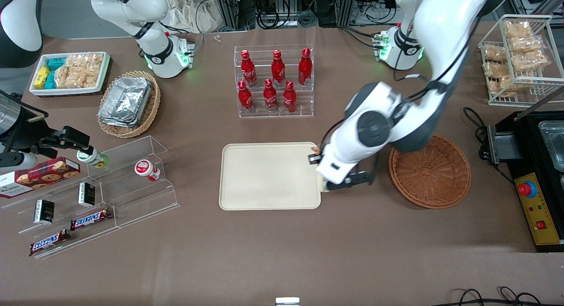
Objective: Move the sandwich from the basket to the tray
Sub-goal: 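Carry the sandwich with the left gripper over the cream tray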
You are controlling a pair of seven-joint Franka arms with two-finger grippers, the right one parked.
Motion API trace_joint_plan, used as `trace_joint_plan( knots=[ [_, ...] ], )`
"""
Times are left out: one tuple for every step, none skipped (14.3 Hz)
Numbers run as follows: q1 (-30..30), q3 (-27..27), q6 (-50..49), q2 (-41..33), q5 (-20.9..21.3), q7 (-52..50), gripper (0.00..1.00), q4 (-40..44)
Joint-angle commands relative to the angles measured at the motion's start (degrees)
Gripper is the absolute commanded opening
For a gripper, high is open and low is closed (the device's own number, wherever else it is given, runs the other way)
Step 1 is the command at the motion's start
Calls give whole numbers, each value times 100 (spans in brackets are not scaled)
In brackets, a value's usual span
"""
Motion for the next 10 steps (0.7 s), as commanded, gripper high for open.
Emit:
trace_joint_plan(
  knots=[
    [-282, 34, 186, 562, 397, 87, 0, 157],
    [-344, 34, 300, 695, 486, 87, 0, 122],
    [-405, 34, 423, 774, 513, 87, 0, 78],
    [-458, 34, 503, 836, 522, 78, 0, 69],
    [-528, 42, 504, 889, 531, 78, 0, 69],
    [-538, 60, 512, 950, 531, 87, 0, 69],
    [-546, 78, 521, 1020, 539, 87, 0, 69],
    [-555, 69, 530, 1082, 748, 70, 1, 69],
    [-555, 69, 530, 1117, 890, 43, 4, 69],
    [-608, 69, 530, 1126, 917, -9, 10, 69]
  ],
)
